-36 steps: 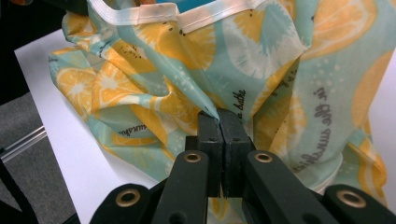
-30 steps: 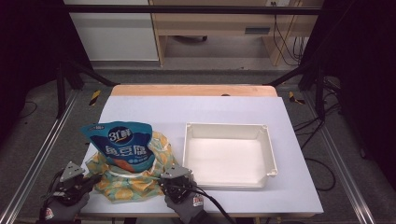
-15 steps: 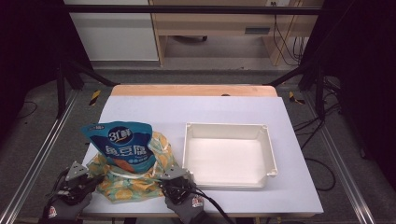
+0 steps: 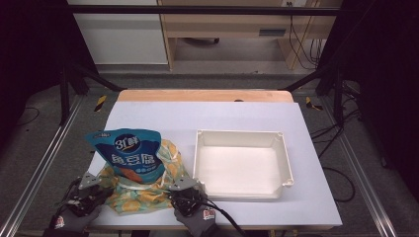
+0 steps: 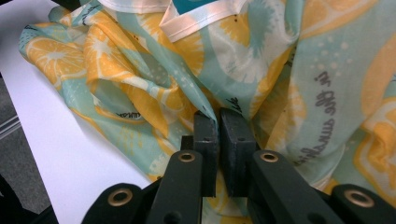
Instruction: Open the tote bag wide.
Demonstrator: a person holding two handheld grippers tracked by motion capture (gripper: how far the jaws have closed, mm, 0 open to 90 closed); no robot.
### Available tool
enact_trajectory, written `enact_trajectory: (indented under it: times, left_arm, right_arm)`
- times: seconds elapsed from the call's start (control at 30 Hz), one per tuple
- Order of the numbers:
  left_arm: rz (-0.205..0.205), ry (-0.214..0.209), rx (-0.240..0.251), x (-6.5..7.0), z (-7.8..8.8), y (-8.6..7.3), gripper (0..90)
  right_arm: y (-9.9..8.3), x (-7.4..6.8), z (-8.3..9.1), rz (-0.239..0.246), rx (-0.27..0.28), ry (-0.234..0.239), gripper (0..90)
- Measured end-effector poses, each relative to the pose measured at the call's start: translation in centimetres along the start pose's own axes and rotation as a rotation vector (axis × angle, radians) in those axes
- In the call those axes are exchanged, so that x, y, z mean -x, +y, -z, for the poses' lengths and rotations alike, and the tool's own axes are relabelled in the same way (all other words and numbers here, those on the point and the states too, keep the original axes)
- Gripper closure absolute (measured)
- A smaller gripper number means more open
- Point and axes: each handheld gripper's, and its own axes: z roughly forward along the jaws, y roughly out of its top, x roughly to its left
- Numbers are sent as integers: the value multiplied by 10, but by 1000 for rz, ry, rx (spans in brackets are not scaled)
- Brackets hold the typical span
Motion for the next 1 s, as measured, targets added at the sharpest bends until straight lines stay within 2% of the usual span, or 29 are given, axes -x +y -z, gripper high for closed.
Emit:
enact_trajectory:
  times: [0.23, 0.37, 0.43, 0.6, 0.87, 1.0]
  left_arm:
    - [4, -7, 0, -1, 0, 0, 868]
    - [6, -20, 14, -2, 3, 0, 806]
    - [15, -15, 34, -2, 5, 0, 766]
    - [61, -40, 101, -6, 16, -2, 694]
    - [74, -62, 196, -9, 37, 0, 609]
    - [71, -55, 241, -9, 50, 2, 581]
  right_arm:
    - [-1, -1, 0, -5, 7, 9, 796]
    - [-1, -1, 2, -7, 31, 16, 733]
    - [-1, -2, 5, -16, 52, 23, 700]
    - [4, -7, 16, -2, 101, 31, 623]
    - [17, -9, 39, 6, 180, 44, 557]
    - [24, -8, 52, 11, 218, 48, 537]
